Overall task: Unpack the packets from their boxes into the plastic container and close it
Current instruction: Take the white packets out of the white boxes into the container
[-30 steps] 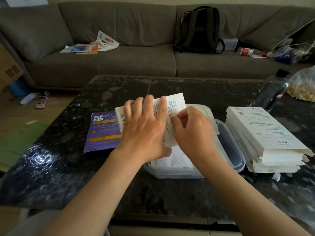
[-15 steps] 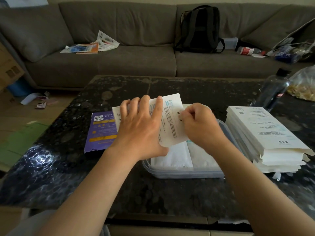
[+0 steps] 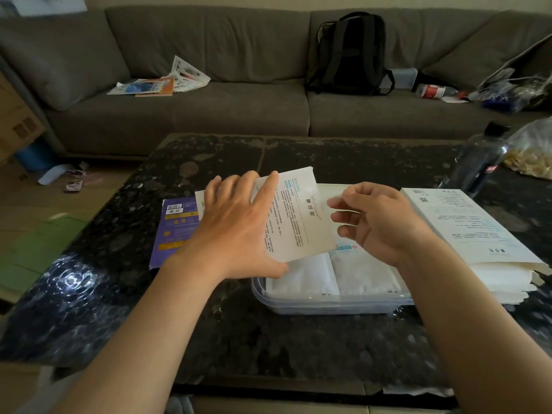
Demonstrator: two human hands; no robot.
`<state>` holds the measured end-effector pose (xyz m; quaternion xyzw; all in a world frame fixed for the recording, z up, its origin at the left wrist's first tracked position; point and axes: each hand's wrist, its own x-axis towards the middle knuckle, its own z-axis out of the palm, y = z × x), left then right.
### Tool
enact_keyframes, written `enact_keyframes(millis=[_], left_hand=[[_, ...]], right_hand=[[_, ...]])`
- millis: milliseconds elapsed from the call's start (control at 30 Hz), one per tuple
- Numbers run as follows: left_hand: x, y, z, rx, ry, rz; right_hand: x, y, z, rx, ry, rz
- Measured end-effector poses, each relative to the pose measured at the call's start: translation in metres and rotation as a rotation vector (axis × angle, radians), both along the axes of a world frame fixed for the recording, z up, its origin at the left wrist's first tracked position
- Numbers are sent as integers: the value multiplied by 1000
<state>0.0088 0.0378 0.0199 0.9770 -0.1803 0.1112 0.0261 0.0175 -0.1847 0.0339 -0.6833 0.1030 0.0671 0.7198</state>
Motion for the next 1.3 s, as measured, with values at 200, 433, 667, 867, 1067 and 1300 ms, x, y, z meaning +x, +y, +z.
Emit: enact_keyframes(millis=[200,433,667,867,1067,1300], left_hand=[[1,0,-1,-12,12,-25],[2,1,0,-33,27,-28],[1,3,-2,-24,29,-23],[-1,2,0,-63,35,-44],[-3,3,2,-111,50,-76],[-2,3,2,-98,41,-96]], right_hand=[[3,-1,-3,31,-3,-58],[5,-2,-2,113,41,-172],[1,3,1,-105,14,-38],[-1,3,-8,-76,3,246],[-2,-5,-8,120,-9,295],[-1,-6,-11,149,11,293]])
